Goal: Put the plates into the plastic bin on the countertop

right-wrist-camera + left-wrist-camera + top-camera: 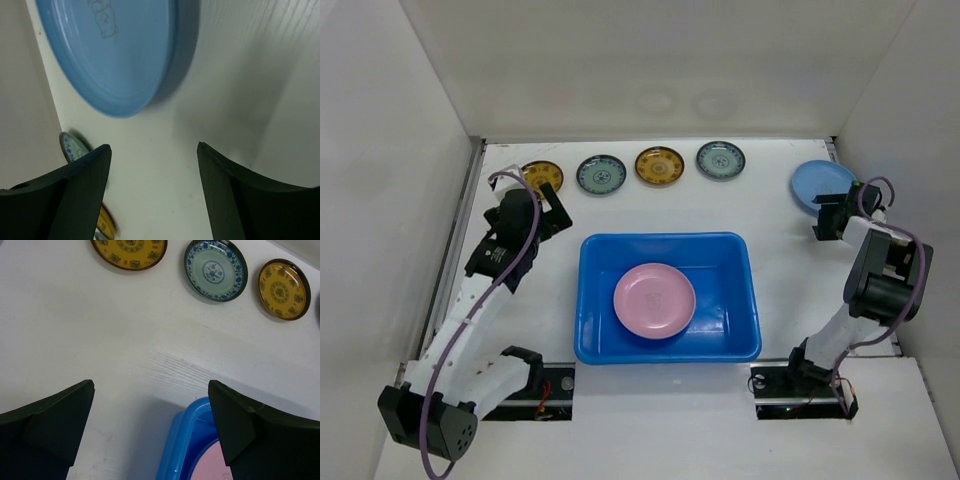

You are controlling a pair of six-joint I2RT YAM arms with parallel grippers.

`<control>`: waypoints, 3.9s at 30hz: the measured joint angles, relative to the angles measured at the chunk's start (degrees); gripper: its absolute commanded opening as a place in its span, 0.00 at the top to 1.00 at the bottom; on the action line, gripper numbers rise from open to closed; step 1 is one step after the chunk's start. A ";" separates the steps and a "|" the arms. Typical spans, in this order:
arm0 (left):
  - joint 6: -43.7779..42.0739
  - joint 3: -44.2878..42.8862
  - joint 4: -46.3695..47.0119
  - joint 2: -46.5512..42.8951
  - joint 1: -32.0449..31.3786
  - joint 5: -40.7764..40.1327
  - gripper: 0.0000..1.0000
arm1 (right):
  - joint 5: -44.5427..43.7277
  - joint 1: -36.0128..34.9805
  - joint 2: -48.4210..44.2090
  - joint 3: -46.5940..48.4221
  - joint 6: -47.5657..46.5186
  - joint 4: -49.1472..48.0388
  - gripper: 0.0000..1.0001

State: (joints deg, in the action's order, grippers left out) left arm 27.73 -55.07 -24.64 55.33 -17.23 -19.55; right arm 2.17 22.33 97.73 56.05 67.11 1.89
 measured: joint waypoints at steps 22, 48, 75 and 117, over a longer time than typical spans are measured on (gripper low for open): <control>0.00 -0.02 -0.68 2.47 6.25 1.73 0.00 | -0.24 1.07 16.02 11.43 10.95 -2.40 0.74; -1.97 -0.02 -1.57 0.85 8.11 2.01 0.00 | 17.62 -21.97 -6.69 15.10 -8.07 1.38 0.95; -2.49 -0.02 3.89 7.85 5.60 2.03 0.00 | 6.47 -60.61 -25.16 -0.72 -36.35 34.27 0.87; 31.71 11.41 53.66 44.09 27.56 22.80 0.31 | -2.64 -63.67 -32.52 3.89 -43.34 37.03 0.15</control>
State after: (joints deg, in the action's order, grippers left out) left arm 59.44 -43.66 29.02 99.42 10.33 3.25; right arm -0.47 -41.34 65.21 59.94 23.77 38.92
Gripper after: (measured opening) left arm 0.716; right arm 0.856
